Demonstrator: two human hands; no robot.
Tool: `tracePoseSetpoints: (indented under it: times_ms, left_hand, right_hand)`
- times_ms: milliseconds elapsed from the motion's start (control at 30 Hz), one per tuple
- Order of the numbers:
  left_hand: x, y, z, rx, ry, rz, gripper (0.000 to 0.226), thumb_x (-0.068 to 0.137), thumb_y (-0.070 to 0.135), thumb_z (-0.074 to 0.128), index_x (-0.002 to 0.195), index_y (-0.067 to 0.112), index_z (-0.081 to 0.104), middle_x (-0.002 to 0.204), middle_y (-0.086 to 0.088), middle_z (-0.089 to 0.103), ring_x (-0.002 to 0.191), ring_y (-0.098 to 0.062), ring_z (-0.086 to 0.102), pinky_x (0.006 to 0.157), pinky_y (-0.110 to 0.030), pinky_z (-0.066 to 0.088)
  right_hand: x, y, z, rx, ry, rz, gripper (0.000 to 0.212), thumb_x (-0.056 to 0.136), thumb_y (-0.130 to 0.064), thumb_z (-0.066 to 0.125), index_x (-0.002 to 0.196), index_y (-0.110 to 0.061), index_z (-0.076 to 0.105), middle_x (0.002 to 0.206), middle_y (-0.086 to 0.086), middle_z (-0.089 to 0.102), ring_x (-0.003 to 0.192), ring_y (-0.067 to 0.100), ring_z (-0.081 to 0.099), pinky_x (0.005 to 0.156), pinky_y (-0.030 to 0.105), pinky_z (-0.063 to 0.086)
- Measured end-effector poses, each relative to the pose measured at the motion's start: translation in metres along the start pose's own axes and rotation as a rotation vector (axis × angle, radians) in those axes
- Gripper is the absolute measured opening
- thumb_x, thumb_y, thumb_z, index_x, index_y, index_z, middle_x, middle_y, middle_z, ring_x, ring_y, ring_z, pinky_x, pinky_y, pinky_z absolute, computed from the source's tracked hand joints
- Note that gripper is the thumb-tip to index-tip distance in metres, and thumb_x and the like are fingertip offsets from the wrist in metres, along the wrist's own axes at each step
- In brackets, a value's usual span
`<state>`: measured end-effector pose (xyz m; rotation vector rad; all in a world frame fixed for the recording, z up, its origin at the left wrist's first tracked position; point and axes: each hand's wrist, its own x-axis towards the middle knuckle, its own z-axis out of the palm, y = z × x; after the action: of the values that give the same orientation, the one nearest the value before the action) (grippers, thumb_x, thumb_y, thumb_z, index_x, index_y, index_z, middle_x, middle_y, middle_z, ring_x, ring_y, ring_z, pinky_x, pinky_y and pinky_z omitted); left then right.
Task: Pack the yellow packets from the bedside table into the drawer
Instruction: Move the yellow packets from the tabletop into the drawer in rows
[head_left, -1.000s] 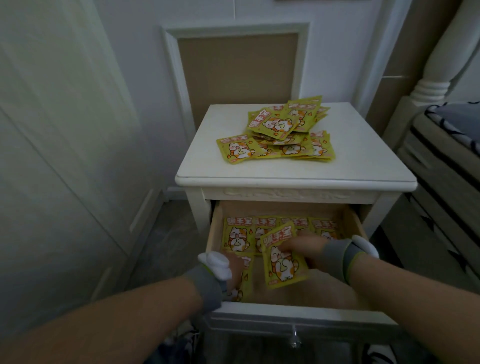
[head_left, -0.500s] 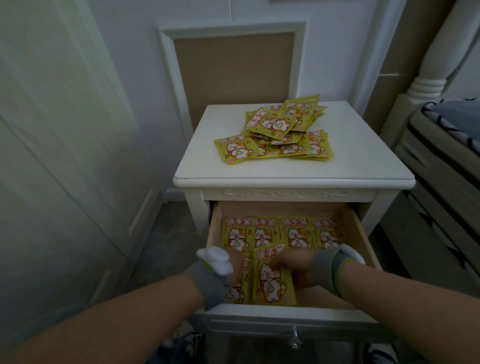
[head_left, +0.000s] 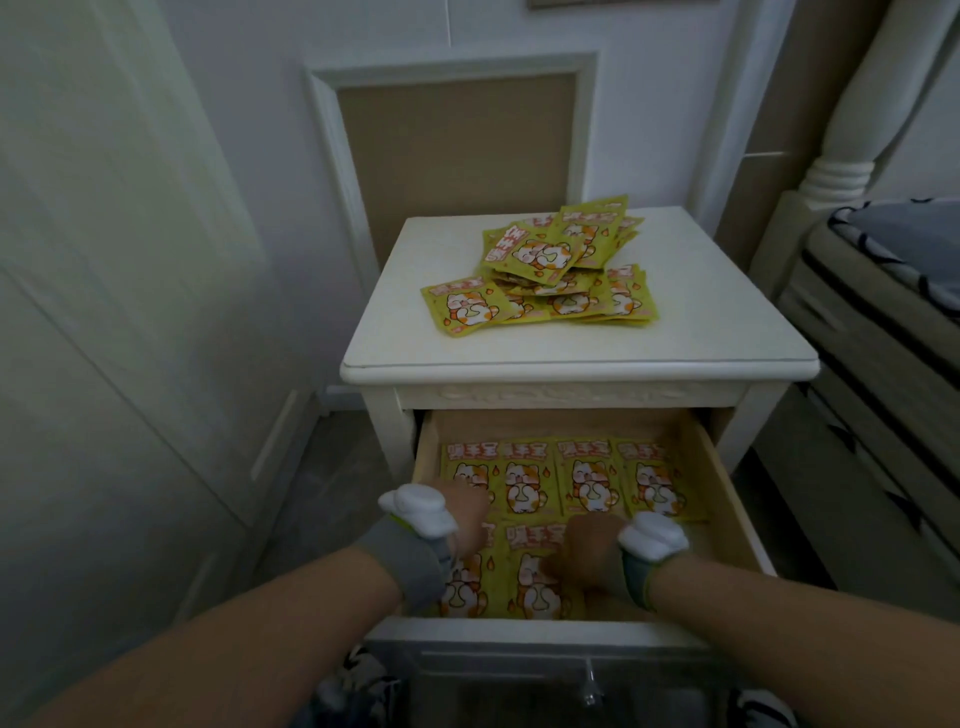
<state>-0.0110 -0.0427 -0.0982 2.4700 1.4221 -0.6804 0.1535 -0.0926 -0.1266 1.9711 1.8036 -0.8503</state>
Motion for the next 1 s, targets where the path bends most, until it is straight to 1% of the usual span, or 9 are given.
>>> tracePoseSetpoints:
  times_ms: [100, 200, 300, 367, 533, 600, 700, 833, 1000]
  left_hand:
    - [0.000, 0.000, -0.017, -0.030, 0.042, 0.013, 0.045, 0.098, 0.026, 0.040, 0.056, 0.017, 0.027, 0.059, 0.002, 0.028, 0.049, -0.008, 0.023, 0.045, -0.020, 0.016]
    - [-0.004, 0.002, -0.047, -0.127, 0.235, -0.022, 0.042, 0.093, 0.031, 0.047, 0.055, 0.018, 0.036, 0.056, 0.000, 0.038, 0.048, -0.014, 0.033, 0.046, -0.023, 0.024]
    - [-0.014, -0.005, -0.083, -0.289, 0.337, -0.030, 0.028, 0.090, 0.036, 0.051, 0.078, 0.015, 0.065, 0.080, -0.008, 0.066, 0.074, -0.024, 0.060, 0.062, -0.026, 0.040]
    - [-0.020, -0.014, -0.104, -0.412, 0.382, -0.026, 0.026, 0.090, 0.036, 0.054, 0.093, 0.014, 0.069, 0.093, -0.004, 0.069, 0.087, -0.021, 0.063, 0.070, -0.023, 0.041]
    - [-0.023, -0.034, -0.136, -0.658, 0.473, -0.027, 0.023, 0.091, 0.039, 0.053, 0.084, 0.019, 0.063, 0.060, 0.004, 0.060, 0.043, -0.009, 0.052, 0.038, -0.010, 0.036]
    - [-0.018, -0.043, -0.144, -0.718, 0.565, -0.058, 0.022, 0.091, 0.036, 0.054, 0.075, 0.021, 0.061, 0.057, 0.004, 0.059, 0.041, -0.010, 0.052, 0.041, -0.014, 0.038]
    - [-0.003, -0.052, -0.150, -0.774, 0.740, -0.147, 0.022, 0.088, 0.035, 0.056, 0.068, 0.024, 0.058, 0.067, -0.002, 0.062, 0.069, -0.026, 0.065, 0.066, -0.027, 0.049]
    - [0.021, -0.061, -0.144, -0.696, 0.826, -0.245, 0.021, 0.088, 0.036, 0.055, 0.105, 0.025, 0.062, 0.105, -0.011, 0.061, 0.103, -0.034, 0.057, 0.089, -0.039, 0.048]
    - [0.031, -0.057, -0.137, -0.485, 0.650, -0.283, 0.049, 0.095, 0.050, 0.038, 0.142, 0.045, 0.030, 0.152, -0.004, 0.024, 0.135, -0.037, 0.027, 0.110, -0.044, 0.026]
  right_hand:
    - [0.000, 0.000, -0.022, -0.079, 0.033, -0.049, 0.044, 0.093, -0.053, 0.045, 0.065, -0.019, 0.043, 0.063, -0.004, 0.040, 0.052, 0.008, 0.037, 0.048, 0.019, 0.029]
    - [-0.008, -0.003, -0.061, 0.056, 0.136, -0.116, 0.050, 0.095, -0.046, 0.045, 0.055, -0.016, 0.042, 0.056, 0.001, 0.044, 0.048, 0.013, 0.040, 0.051, 0.023, 0.036]
    - [-0.020, -0.005, -0.098, 0.309, 0.247, -0.176, 0.045, 0.094, -0.043, 0.048, 0.060, -0.014, 0.054, 0.057, 0.004, 0.056, 0.050, 0.017, 0.053, 0.057, 0.025, 0.047]
    - [-0.030, -0.005, -0.122, 0.495, 0.281, -0.238, 0.031, 0.095, -0.035, 0.050, 0.075, -0.014, 0.062, 0.064, 0.003, 0.064, 0.055, 0.015, 0.060, 0.057, 0.023, 0.050]
    - [-0.049, -0.003, -0.163, 0.920, 0.354, -0.360, 0.022, 0.096, -0.026, 0.051, 0.086, -0.011, 0.063, 0.070, 0.004, 0.065, 0.060, 0.015, 0.063, 0.057, 0.021, 0.049]
    - [-0.048, 0.000, -0.173, 1.025, 0.439, -0.341, 0.019, 0.095, -0.023, 0.051, 0.087, -0.010, 0.063, 0.070, 0.005, 0.064, 0.059, 0.016, 0.062, 0.056, 0.022, 0.047]
    - [-0.035, 0.011, -0.184, 1.036, 0.646, -0.260, 0.016, 0.092, -0.019, 0.054, 0.086, -0.009, 0.064, 0.068, 0.006, 0.064, 0.055, 0.016, 0.059, 0.053, 0.023, 0.044]
    - [-0.009, 0.029, -0.188, 0.994, 0.928, -0.141, 0.015, 0.089, -0.020, 0.055, 0.075, -0.022, 0.062, 0.079, 0.009, 0.069, 0.071, 0.021, 0.061, 0.071, 0.031, 0.048]
    - [0.005, 0.041, -0.179, 0.574, 1.045, -0.060, 0.029, 0.093, -0.025, 0.050, 0.119, -0.024, 0.061, 0.117, 0.011, 0.061, 0.110, 0.034, 0.053, 0.094, 0.038, 0.041]
